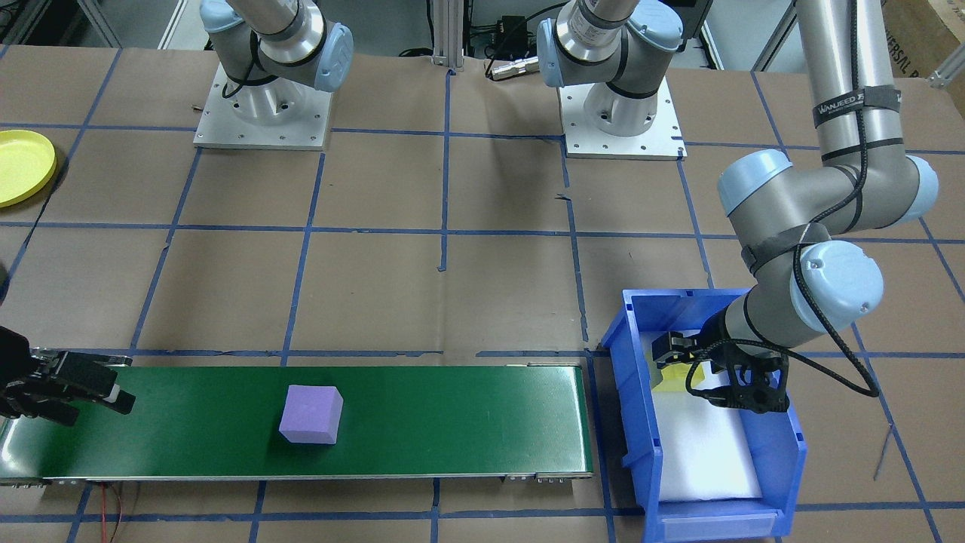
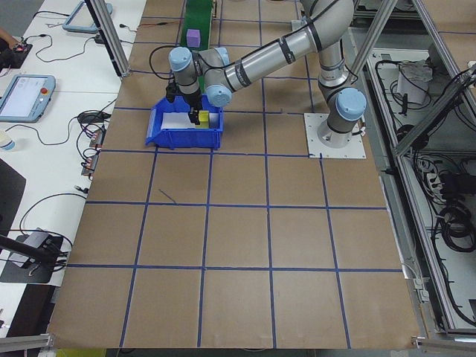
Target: Move block left to right into plate
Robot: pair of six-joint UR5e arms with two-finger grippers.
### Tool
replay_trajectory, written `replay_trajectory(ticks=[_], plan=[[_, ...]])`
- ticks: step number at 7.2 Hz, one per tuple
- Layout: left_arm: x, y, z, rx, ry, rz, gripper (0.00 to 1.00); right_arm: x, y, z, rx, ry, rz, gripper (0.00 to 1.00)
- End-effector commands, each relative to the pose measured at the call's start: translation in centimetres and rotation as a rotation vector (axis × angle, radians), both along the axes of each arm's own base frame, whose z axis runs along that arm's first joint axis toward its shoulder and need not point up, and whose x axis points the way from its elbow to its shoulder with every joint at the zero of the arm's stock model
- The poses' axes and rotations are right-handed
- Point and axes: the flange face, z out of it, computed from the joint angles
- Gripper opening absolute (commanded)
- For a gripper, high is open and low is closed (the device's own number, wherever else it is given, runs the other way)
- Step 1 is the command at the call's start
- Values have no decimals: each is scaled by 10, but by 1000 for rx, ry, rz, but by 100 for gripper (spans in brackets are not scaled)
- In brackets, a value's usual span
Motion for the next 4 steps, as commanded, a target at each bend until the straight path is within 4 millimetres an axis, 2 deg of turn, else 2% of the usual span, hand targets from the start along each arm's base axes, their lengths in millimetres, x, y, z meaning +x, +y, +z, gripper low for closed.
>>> replay_trajectory(ticks=[1,4], plan=[[-2,1,-8,12,26,0,87,-1,1,-5,4,13,3,100],[-5,-1,-12,8,58,0,87,2,5,-18,26,-7,0,100]])
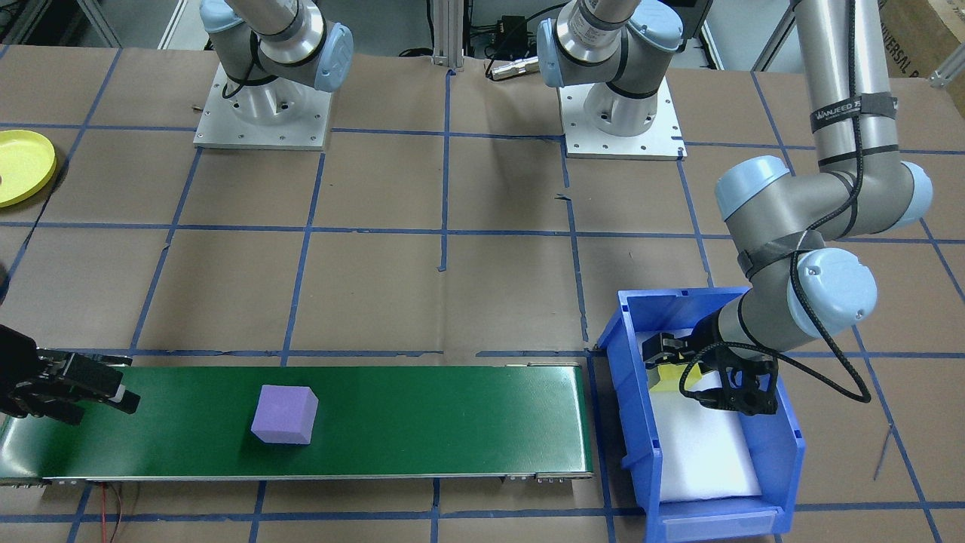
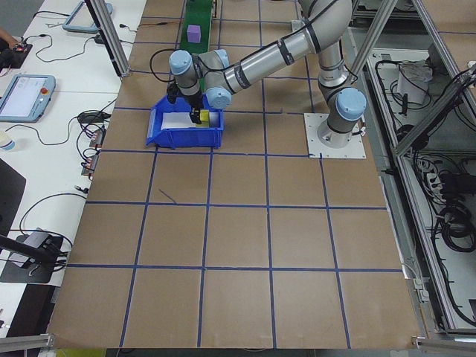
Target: Move block left to right into plate
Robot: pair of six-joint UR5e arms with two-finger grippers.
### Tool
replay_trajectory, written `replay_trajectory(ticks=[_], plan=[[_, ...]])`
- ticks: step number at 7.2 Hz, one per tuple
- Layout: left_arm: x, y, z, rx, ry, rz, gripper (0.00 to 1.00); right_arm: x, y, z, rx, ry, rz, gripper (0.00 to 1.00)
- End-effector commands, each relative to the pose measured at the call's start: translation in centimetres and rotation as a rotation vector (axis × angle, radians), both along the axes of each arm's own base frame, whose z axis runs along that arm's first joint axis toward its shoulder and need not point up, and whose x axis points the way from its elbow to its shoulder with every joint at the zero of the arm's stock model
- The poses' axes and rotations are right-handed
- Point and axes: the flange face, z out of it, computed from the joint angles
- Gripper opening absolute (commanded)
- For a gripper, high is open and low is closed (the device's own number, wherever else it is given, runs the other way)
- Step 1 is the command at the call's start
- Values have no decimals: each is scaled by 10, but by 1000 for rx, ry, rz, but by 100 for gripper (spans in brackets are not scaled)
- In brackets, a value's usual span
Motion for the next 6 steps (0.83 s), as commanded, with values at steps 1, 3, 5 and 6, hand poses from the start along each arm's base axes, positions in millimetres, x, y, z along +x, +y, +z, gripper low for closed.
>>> replay_trajectory(ticks=[1,3,5,6], plan=[[1,0,-5,5,-4,-4,87,1,2,-4,10,-3,-2,100],[1,-2,-12,11,-6,-9,87,2,3,-4,10,-11,-8,100],[1,-2,-16,16,-6,-10,85,1,3,-6,15,-7,-8,100],[2,-3,-20,13,-7,-10,85,2,3,-6,15,-10,-8,100]])
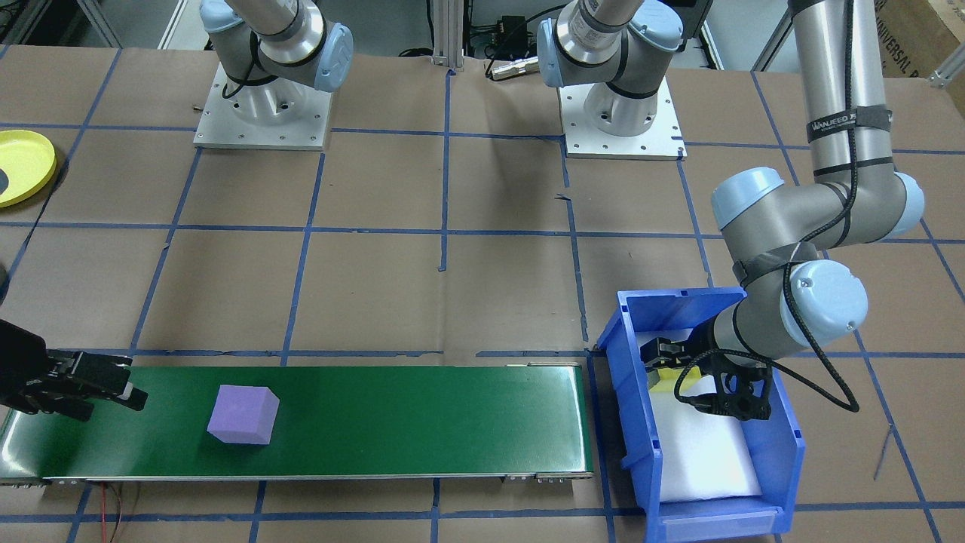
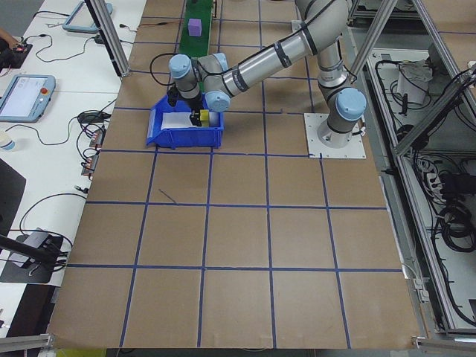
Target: Move block left to right into plate
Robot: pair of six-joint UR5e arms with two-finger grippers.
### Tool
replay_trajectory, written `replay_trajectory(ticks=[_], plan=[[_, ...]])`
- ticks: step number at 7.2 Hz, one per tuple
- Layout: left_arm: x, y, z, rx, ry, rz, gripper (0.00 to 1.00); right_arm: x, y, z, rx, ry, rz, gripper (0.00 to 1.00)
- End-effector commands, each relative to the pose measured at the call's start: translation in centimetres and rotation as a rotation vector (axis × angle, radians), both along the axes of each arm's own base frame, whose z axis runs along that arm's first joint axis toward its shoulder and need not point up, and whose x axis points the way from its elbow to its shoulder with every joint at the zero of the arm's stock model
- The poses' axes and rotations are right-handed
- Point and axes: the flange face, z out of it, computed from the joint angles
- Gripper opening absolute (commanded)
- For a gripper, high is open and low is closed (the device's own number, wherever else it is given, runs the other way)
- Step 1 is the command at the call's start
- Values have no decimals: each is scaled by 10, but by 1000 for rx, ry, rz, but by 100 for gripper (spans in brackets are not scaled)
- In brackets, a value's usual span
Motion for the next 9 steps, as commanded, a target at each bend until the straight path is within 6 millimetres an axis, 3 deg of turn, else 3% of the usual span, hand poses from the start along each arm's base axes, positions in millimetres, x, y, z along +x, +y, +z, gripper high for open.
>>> replay_trajectory(ticks=[1,5,6,7,9], plan=[[0,-1,-8,4,0,0,85,0,0,-1,2,-1,0,100],[4,-2,-11,12,-29,-2,81,2,3,-6,22,-13,-24,100],[4,-3,-11,10,-29,-3,63,2,3,-6,25,-16,-32,100],[4,-3,-10,8,-30,-5,52,2,3,-6,27,-17,-37,100],[7,-16,17,-43,-43,11,52,-1,-1,-8,49,-10,-87,100]])
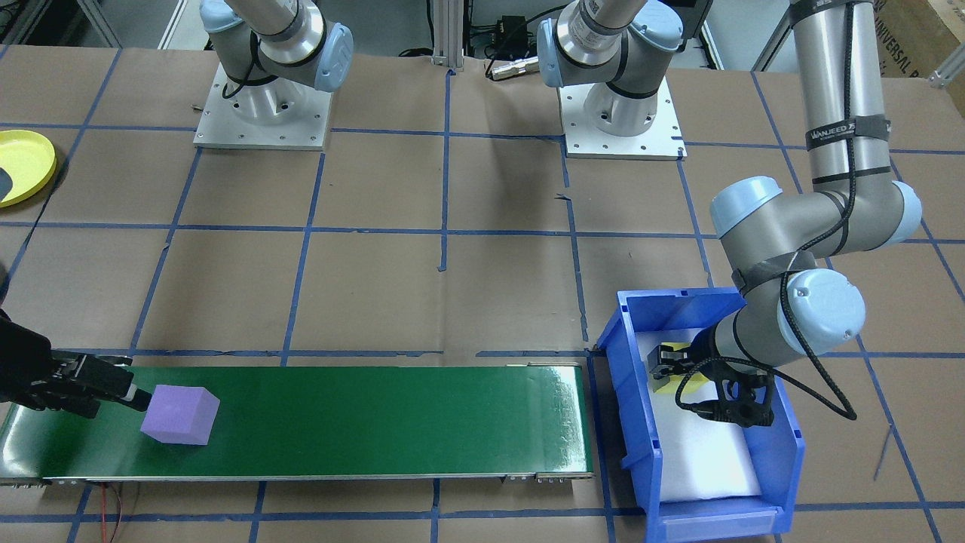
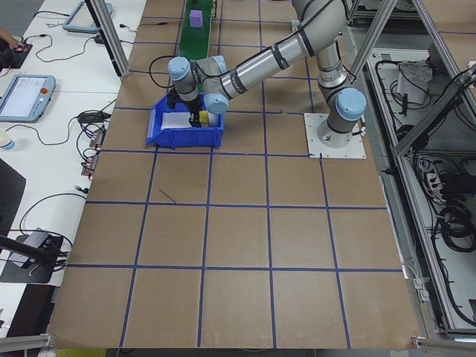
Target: Move block left to right into plate
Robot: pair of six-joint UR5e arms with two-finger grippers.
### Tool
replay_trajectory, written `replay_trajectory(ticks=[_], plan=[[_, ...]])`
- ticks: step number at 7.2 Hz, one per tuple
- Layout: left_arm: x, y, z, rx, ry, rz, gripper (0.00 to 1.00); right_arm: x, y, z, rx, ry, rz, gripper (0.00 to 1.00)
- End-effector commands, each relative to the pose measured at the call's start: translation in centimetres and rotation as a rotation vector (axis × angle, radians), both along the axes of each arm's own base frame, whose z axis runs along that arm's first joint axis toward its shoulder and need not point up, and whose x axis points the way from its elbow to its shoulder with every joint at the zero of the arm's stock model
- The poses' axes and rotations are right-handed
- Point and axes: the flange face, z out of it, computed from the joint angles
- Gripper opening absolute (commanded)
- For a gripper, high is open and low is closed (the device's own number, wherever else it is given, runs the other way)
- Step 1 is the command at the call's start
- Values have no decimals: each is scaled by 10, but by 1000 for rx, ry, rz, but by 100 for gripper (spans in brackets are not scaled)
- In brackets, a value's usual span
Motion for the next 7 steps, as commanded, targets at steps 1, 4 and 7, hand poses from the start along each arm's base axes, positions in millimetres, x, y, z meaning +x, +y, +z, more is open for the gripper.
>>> replay_trajectory(ticks=[1,4,7], plan=[[2,-11,34,-46,-11,15,52,-2,-2,-3,20,3,-37,100],[-30,-25,114,-98,-26,45,53,-4,-7,-20,17,11,-39,100],[-102,-39,125,-135,-34,65,53,-11,-8,-31,35,73,-35,100]])
